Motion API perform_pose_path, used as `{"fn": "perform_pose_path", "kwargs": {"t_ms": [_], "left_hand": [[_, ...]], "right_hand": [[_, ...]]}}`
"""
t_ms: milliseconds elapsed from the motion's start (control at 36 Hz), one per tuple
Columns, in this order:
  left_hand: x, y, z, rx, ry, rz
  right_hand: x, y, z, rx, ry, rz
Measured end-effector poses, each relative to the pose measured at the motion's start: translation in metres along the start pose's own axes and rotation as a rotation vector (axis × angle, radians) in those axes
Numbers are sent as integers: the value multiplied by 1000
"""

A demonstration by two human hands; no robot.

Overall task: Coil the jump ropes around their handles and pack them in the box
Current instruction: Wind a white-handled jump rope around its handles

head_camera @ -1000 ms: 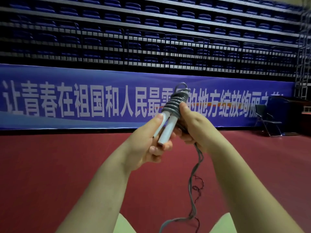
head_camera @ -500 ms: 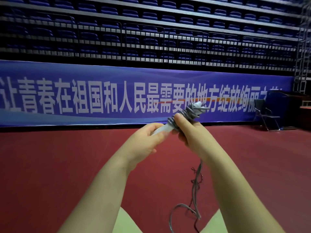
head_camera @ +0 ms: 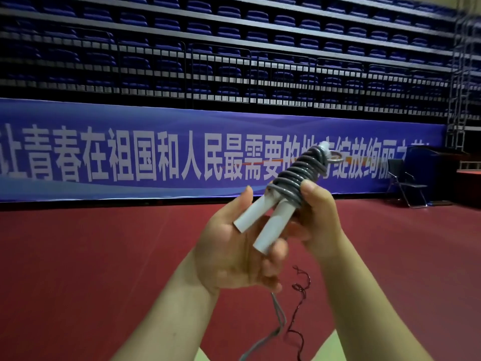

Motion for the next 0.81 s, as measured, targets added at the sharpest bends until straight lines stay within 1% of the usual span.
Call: {"fn": "perform_pose_path", "kwargs": {"t_ms": [83, 111, 139, 222, 278, 333, 444, 528, 694, 806], "left_hand": [[-1, -4, 3, 166, -66, -78], [-2, -4, 4, 192, -82, -64], [-1, -5, 5, 176, -83, 2], [4, 0, 11, -13, -33, 341], [5, 8, 13, -72, -6, 460], [3, 12, 13, -130, 16, 516], [-1, 12, 15, -355, 49, 667], [-1, 12, 15, -540, 56, 801], [5, 8, 16, -700, 47, 881], [10, 6, 20, -914, 23, 957]], "right_hand": [[-3, -3, -2, 127, 53, 51], [-3, -4, -3, 175, 66, 37], [-2, -5, -4, 211, 75, 13], [1, -11, -7, 229, 111, -44], [3, -15, -6, 201, 123, -53], [5, -15, -4, 199, 134, -22], [7, -12, 2, 210, 181, 94], [7, -10, 6, 299, 195, 159], [8, -8, 9, 480, 160, 223], [11, -9, 13, 536, 161, 214]]}}
Point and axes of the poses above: each hand's wrist, its own x-axis away from the middle knuckle, its own y-axis out of the palm, z = x × y, the point moved 2 cm from there along -x, towards the middle knuckle, and after that the axes turned 2 degrees about z, right-handed, at the moved point
